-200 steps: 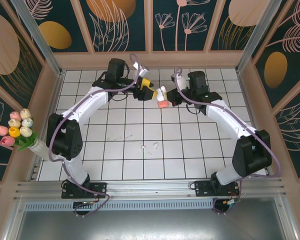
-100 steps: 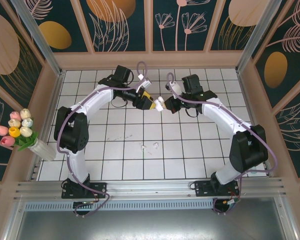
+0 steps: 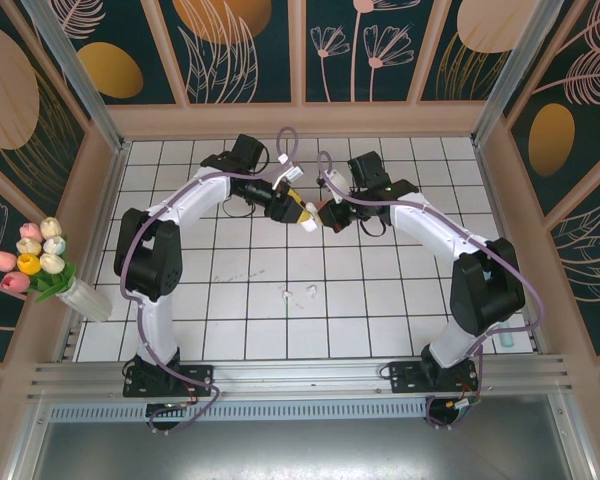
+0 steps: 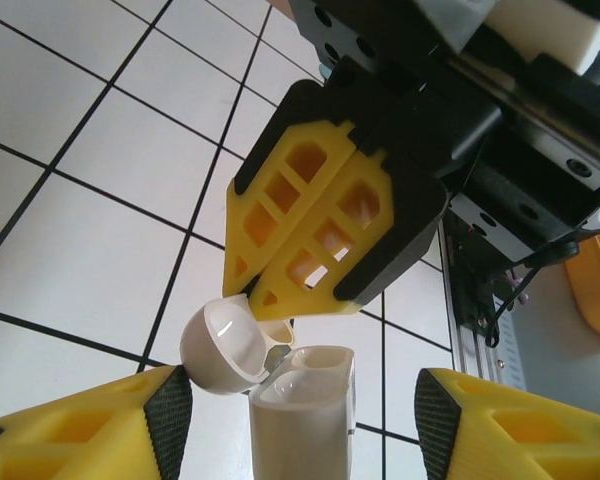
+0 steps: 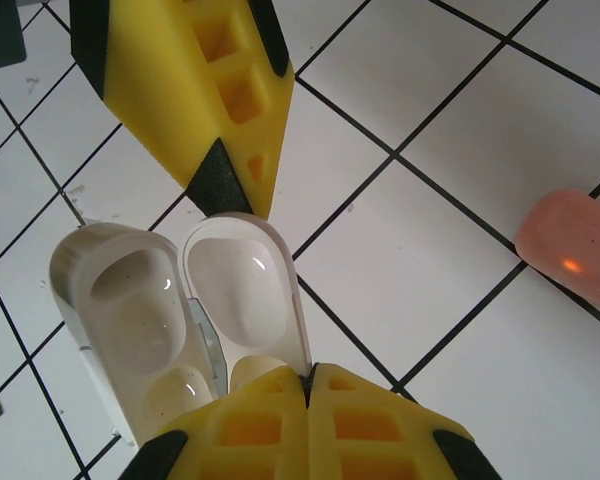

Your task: Insert the wireless bluetooth earbuds into the charging case

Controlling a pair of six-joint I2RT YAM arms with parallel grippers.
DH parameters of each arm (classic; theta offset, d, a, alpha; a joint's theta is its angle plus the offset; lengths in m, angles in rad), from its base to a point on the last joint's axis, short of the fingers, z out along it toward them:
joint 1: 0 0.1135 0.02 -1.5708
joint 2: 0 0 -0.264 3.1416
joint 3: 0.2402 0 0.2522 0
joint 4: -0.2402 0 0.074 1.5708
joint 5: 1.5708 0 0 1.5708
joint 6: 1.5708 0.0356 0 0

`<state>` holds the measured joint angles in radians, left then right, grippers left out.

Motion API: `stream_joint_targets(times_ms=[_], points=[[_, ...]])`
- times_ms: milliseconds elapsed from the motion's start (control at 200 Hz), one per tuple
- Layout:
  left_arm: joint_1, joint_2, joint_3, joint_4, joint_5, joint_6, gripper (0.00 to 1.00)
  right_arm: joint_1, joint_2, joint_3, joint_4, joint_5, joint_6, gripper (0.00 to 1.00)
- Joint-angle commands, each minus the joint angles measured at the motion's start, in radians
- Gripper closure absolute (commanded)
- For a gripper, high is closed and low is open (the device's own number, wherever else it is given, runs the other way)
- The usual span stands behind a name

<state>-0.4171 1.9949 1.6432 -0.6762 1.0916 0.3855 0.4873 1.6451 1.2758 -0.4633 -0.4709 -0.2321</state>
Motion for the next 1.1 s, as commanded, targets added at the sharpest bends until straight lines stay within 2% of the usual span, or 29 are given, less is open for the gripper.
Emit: stream_joint_targets(times_ms=[0,315,671,896,1096], points=[[-0.009,0.003,0.017,-0.057,0.037,0.053,0.38,0.007,0.011,0.055,-0.008,-0.002,-0.029,1.0],[-0.009,0.016,0.022,-0.087,0.051,0.082,0.44,0.011,0.016,0.087,-0.022,-0.009,-0.033,1.0],[-0.009,0.021,0.055,-0.111,0.042,0.1,0.44,0.025,0.033,0.092,-0.05,0.013,-0.05,1.0],[-0.009,0.044,0.084,-0.167,0.049,0.145,0.55,0.022,0.021,0.077,-0.057,0.028,-0.061,1.0],[-0.009,0.047,0.094,-0.175,0.05,0.15,0.55,0.022,0.025,0.073,-0.063,0.031,-0.066,1.0]])
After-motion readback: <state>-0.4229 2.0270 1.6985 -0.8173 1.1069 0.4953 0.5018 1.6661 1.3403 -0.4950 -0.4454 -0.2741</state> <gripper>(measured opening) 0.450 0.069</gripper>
